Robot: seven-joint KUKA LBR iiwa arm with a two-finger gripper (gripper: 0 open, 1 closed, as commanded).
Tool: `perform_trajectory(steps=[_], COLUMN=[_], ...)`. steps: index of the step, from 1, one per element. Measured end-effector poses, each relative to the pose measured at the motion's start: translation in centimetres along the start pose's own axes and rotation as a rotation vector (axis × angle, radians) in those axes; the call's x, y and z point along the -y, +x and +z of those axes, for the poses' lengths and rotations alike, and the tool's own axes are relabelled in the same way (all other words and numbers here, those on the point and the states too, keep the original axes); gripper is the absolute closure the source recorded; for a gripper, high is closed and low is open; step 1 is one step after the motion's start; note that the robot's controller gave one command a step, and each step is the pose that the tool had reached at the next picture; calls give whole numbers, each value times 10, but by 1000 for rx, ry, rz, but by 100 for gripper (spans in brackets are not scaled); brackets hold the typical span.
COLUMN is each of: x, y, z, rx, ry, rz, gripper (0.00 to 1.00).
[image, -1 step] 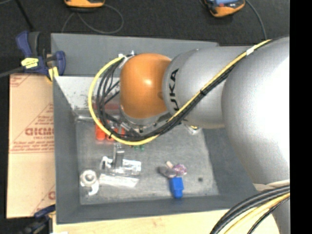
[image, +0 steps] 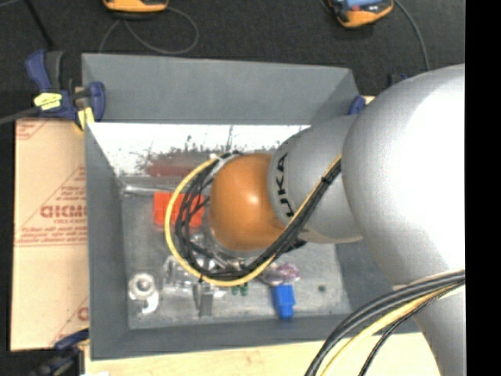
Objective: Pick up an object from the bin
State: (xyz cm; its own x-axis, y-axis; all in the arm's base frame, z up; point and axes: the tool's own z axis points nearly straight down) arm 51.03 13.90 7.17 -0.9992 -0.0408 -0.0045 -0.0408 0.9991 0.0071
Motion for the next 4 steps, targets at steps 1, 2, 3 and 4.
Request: perform_trajectory(steps=[1, 2, 3, 4], x=[-1, 17, 16, 17], y=[-4, 15, 12, 9], z=[-4, -3, -6, -8], rx=[9, 5, 13, 20], ry=[-4, -2, -5, -8], rz=[4, 126, 127, 132], gripper=[0, 0, 0, 0])
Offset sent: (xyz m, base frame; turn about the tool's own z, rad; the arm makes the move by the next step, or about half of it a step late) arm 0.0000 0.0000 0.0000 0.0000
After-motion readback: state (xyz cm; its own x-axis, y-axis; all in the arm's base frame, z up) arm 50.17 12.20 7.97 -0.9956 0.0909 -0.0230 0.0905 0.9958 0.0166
